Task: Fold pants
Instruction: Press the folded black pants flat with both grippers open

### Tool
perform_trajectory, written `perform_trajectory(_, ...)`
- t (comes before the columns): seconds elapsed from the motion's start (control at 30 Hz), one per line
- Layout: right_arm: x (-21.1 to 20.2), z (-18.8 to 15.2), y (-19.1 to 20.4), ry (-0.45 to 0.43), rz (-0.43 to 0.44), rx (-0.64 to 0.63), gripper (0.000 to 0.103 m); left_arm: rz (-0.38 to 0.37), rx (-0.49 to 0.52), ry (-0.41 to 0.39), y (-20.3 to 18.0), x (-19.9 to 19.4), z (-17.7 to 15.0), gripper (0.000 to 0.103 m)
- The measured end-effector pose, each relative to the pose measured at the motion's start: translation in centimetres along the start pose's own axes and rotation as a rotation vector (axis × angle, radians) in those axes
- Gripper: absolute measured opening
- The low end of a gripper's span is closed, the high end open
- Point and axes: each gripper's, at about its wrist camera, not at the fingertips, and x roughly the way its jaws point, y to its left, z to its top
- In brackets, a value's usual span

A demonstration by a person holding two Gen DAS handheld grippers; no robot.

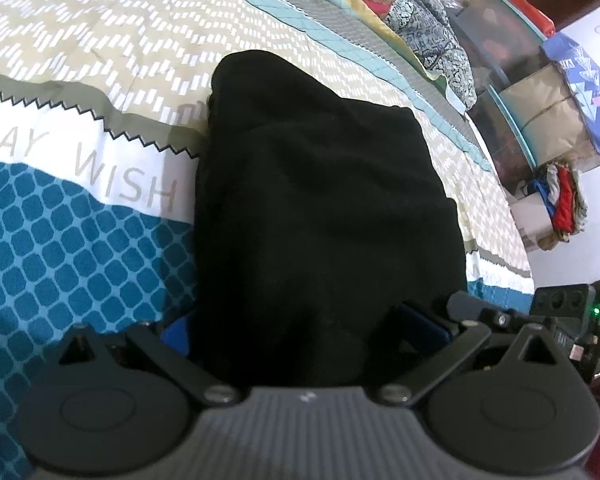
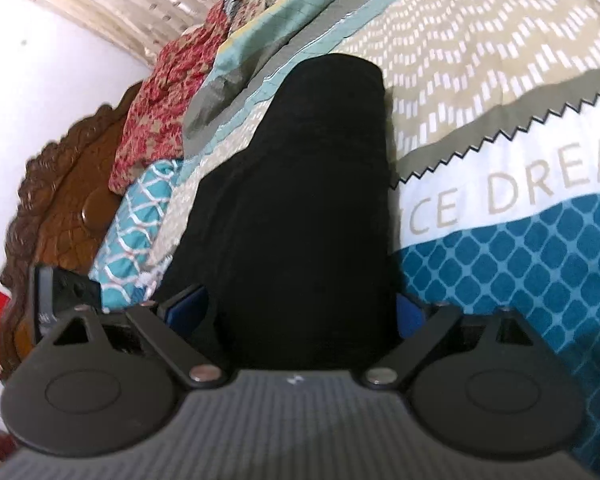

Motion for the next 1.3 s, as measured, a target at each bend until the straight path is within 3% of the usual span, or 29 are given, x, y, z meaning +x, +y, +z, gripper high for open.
perform_trajectory(0.13, 0.3, -0.9, 1.1, -0.006, -0.032, -0.092, 0.096, -0.023, -0.028, -0.002, 0.4, -0.1, 0.2, 0.103)
perform_trajectory(0.37, 0.2, -1.0, 0.7, -0.028, -0.017, -0.075, 0.096, -0.101, -0.119, -0.004, 2.2, -0.4, 0.5, 0.103)
perform_trajectory(0.63, -0.1, -1.4, 0.6, -0.067, -0.016, -0.064, 0.096, -0.075, -0.106, -0.008, 1.9, -0.3, 0.5, 0.103)
perform_trajectory(1.3, -0.3, -1.3, 0.4, -0.067, 0.005, -0.052, 0.097, -0.054, -0.086, -0.017, 1.1, -0.1, 0.1, 0.103)
